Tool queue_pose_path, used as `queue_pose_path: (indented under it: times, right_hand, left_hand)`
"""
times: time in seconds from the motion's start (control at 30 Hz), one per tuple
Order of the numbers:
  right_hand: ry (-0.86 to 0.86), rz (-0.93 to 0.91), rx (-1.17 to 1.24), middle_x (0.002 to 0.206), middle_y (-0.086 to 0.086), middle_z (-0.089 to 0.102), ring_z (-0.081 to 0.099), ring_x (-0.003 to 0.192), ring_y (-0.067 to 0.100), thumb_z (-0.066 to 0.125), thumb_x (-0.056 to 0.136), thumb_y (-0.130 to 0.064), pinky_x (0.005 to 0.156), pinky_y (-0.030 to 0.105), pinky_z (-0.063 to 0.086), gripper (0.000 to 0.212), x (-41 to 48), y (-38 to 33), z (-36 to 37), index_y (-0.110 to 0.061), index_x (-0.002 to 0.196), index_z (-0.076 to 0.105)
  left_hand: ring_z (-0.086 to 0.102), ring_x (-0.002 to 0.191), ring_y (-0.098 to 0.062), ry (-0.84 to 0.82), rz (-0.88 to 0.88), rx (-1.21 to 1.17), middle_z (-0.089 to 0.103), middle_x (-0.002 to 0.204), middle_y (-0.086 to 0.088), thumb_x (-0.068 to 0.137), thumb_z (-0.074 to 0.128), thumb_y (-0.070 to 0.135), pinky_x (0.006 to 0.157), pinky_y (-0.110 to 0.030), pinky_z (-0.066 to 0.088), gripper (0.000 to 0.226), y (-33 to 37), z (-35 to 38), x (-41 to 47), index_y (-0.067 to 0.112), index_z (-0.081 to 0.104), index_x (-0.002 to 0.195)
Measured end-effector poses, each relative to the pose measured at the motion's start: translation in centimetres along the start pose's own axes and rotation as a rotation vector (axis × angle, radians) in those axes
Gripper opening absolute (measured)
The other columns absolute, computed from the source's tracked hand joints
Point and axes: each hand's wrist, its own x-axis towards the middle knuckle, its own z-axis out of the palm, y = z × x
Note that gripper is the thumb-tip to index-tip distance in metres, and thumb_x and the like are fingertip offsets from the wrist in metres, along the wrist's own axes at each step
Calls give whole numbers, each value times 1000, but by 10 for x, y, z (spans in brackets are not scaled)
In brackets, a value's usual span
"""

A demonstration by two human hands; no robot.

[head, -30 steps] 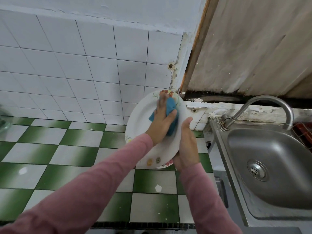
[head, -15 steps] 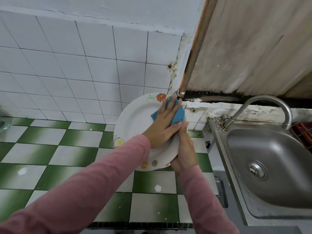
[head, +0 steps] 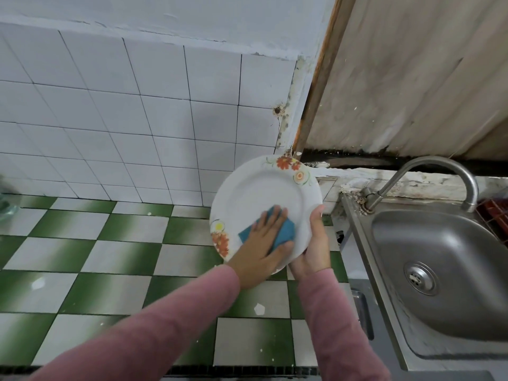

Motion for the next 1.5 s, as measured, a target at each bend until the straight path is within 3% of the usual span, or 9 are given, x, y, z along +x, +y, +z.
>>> queue_pose_path:
  times: [0.13, 0.27, 0.47, 0.67, 0.9, 1.03, 1.13, 1.27, 1.5]
  right_hand:
    - [11, 21, 45, 133, 15, 63, 61, 123, 31, 35, 98, -59, 108, 50, 44, 62, -7, 22, -1, -15, 134, 59]
    - [30, 56, 64, 123, 16, 69, 69, 108, 31, 34, 100, -57, 94, 48, 55, 60, -12, 20, -6, -13, 120, 70]
    - [50, -38, -52, 124, 13, 69, 69, 109, 29, 33, 96, -62, 90, 47, 54, 62, -7, -5, -8, -16, 126, 63]
    - [90, -46, -69, 116, 14, 73, 68, 108, 33, 38, 97, -63, 92, 48, 53, 58, 10, -17, 0, -18, 117, 67]
    - [134, -91, -180, 132, 12, 64, 62, 119, 34, 69, 83, -50, 99, 55, 51, 65, 37, -32, 10, -17, 138, 55]
    - [125, -63, -376, 132, 3, 62, 57, 121, 25, 56, 94, -55, 104, 46, 48, 46, 31, -29, -4, -25, 129, 61]
    - [312, -8, -700, 140, -6, 49, 45, 127, 19, 50, 91, -69, 106, 43, 36, 72, 22, -8, -32, -29, 150, 38]
    - [274, 158, -447, 140, -1, 59, 57, 125, 23, 45, 82, -82, 110, 50, 42, 81, 17, 8, -61, -29, 143, 50]
    - [307, 8, -42, 116, 7, 73, 66, 106, 26, 43, 105, -36, 82, 45, 60, 40, 17, -12, -65, -17, 138, 54]
  left_hand:
    - [-27, 145, -7, 58, 66, 154, -28, 155, 13, 101, 24, 47, 117, -25, -19, 64, 9, -21, 34, 33, -19, 147]
    - [-26, 146, -16, 69, -92, 453, -29, 158, 4, 101, 25, 54, 121, -38, -13, 72, -30, -56, 60, 26, -15, 153]
    - [-23, 148, -15, -39, -197, 350, -28, 155, 11, 103, 26, 50, 119, -32, -14, 67, -60, -40, 15, 26, -11, 153]
    - [11, 146, 0, -50, 71, 47, 9, 162, 19, 87, 64, 55, 119, -23, 10, 88, -21, -7, -22, 39, 9, 154]
    - [60, 111, -15, 364, 256, 73, 65, 128, -1, 79, 70, 4, 97, -29, 50, 64, -19, -18, -6, 19, 51, 139]
    - [67, 85, -16, 499, 15, -350, 68, 105, 4, 87, 68, 3, 68, -33, 61, 54, -4, -36, 2, 39, 53, 125]
    - [58, 86, -13, 615, -263, -747, 63, 98, 8, 88, 69, 7, 67, -28, 54, 39, -2, -50, 6, 35, 61, 115]
    - [62, 93, -25, 565, -447, -1193, 67, 101, -3, 85, 68, 3, 73, -40, 56, 30, -17, -60, -1, 17, 63, 111]
    - [60, 91, -25, 720, -547, -988, 63, 98, -4, 87, 71, 14, 63, -34, 54, 31, -44, -65, 2, 10, 57, 114]
